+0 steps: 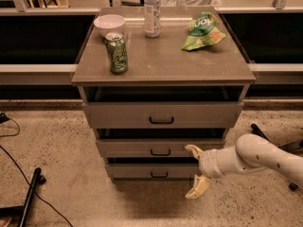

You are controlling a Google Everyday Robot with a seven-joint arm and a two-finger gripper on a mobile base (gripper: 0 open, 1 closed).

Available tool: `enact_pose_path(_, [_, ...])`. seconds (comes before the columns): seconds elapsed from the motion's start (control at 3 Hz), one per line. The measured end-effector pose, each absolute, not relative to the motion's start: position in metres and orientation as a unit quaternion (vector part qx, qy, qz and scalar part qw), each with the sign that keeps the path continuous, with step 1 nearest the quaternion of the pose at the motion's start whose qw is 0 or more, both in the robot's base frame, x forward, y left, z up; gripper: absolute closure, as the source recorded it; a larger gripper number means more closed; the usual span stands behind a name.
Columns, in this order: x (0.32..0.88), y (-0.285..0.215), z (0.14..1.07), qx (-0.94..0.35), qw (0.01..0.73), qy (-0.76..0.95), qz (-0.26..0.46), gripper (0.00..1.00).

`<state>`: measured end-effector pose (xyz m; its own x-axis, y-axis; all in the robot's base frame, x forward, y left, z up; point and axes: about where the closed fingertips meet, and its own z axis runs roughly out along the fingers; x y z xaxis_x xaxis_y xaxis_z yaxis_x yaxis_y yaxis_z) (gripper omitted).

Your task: Open bottom drawer

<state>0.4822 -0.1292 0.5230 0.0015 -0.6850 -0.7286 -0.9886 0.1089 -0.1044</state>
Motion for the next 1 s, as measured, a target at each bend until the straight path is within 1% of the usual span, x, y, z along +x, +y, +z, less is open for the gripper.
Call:
enact_pose_path(0.33, [0.482,-0.129,0.523,-0.626,0.329,0.668,0.231,0.00])
enact_pose_path(0.67, [0.504,-0.152,0.449,-0.627,0.278,0.693,0.220,0.00])
enact_pose_path(1.0, [0.508,-0.180,0.359,-0.627,0.243,0.709,0.212,0.00])
